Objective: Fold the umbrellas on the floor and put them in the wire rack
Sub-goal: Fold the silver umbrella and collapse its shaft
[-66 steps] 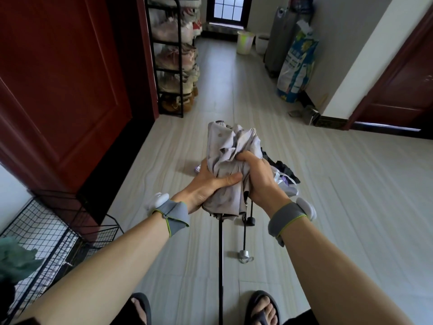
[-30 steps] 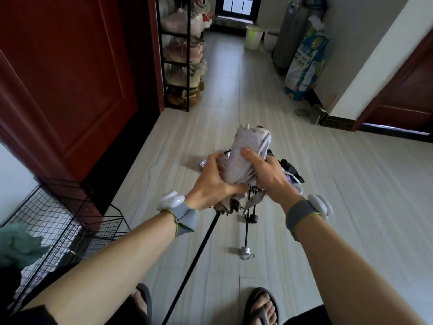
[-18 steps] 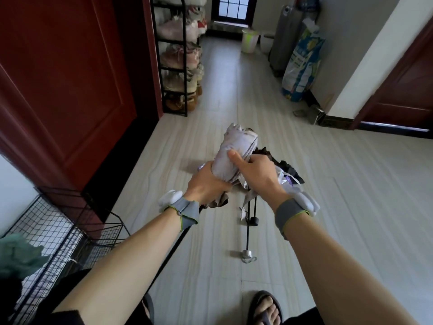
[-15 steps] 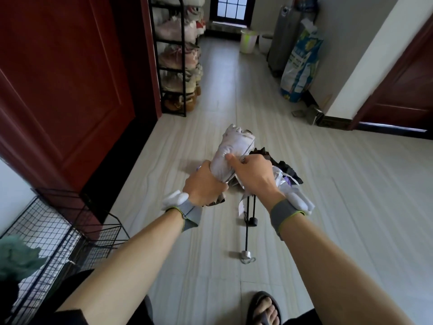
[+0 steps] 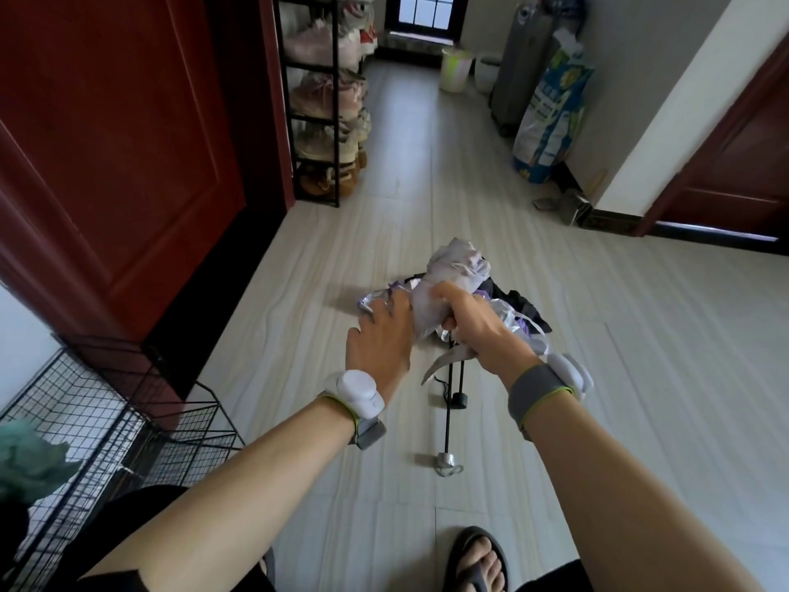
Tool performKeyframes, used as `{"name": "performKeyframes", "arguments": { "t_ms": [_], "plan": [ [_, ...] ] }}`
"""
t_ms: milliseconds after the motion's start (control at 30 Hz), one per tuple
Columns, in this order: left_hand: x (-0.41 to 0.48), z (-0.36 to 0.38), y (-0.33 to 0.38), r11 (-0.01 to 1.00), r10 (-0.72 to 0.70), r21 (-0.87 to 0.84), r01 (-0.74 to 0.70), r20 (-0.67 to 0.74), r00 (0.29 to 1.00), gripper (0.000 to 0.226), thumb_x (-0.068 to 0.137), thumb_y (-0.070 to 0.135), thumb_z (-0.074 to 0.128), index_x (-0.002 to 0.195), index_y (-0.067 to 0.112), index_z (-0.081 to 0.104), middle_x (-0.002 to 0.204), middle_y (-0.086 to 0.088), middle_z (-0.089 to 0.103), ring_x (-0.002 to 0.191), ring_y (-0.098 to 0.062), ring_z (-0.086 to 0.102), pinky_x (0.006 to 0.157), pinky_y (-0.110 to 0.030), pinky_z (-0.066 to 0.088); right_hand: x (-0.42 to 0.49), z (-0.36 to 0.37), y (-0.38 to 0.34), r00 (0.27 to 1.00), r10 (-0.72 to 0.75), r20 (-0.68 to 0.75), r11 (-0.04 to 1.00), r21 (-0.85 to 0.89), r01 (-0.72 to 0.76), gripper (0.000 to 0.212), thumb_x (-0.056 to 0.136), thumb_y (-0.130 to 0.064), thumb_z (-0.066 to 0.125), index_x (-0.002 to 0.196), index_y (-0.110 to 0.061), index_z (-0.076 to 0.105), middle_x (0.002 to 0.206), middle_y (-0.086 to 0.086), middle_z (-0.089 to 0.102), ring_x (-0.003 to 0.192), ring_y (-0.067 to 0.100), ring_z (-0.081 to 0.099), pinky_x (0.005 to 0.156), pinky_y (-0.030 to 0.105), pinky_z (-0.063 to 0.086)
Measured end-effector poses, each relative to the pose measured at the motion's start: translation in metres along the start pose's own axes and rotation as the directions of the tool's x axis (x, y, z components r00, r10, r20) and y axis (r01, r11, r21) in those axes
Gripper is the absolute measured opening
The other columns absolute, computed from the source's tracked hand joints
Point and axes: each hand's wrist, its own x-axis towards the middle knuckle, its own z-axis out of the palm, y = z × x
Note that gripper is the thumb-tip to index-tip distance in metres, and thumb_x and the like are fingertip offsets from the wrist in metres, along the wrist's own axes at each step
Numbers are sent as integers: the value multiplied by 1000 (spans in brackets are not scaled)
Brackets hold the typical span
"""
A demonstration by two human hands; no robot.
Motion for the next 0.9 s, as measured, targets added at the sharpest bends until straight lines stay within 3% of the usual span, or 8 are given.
{"name": "performKeyframes", "arguments": {
  "t_ms": [100,200,267,333,433,567,633,900],
  "plan": [
    [-9,-6,3,998,46,44,-48,54,998,75,73,25,81,138,6,49,93,-10,63,64,-20,61,50,-30,42,7,-4,7,998,-31,-56,999,-40,29,63,66,-78,73,91,-20,72,86,-4,71,84,18,67,76,33,56],
    [-4,-16,2,944,80,-328,-19,174,981,91,79,41,74,150,10,27,127,-12,53,96,-31,65,70,-37,53,9,-12,13,991,-86,-103,996,17,89,55,72,-68,78,94,-17,76,88,-2,78,89,20,74,84,38,61],
    [8,-29,-4,786,73,-607,121,285,956,87,66,52,79,133,19,36,123,-4,54,100,-28,63,78,-41,55,4,-19,13,990,-142,-24,983,117,144,47,84,-54,77,102,-10,75,85,-5,79,86,14,76,77,32,63],
    [23,-38,-13,601,59,-761,244,347,936,84,55,47,91,117,22,41,112,0,57,98,-21,62,79,-38,56,-4,-22,10,974,-220,49,961,184,208,27,97,-35,69,93,-8,69,59,-14,69,56,-3,67,53,14,51],
    [38,-39,-26,357,181,-826,436,519,835,69,58,27,96,113,14,57,100,-8,72,90,-25,72,84,-41,58,-8,-19,6,959,-275,63,945,204,257,23,101,-29,63,81,-17,61,48,-18,60,47,-6,59,47,7,43],
    [35,-47,-23,475,190,-785,398,533,825,31,65,21,85,89,18,65,71,2,71,69,-21,68,71,-38,59,-8,-9,1,964,-264,-30,962,-80,261,41,87,-65,68,84,-24,72,86,-8,76,94,14,71,87,30,57],
    [29,-51,-15,578,105,-758,302,437,893,37,69,24,81,96,18,55,77,6,65,71,-18,63,58,-27,48,-5,-9,-2,966,-236,-110,956,-203,210,53,85,-72,63,77,-20,68,80,-3,70,92,21,67,86,34,53],
    [12,-35,3,880,-80,-438,182,240,967,40,89,25,60,121,12,40,85,-5,57,82,-38,64,63,-36,43,0,9,8,959,-198,-202,921,-373,112,72,88,-79,46,70,-12,65,77,6,67,87,26,62,78,29,42]
  ]
}}
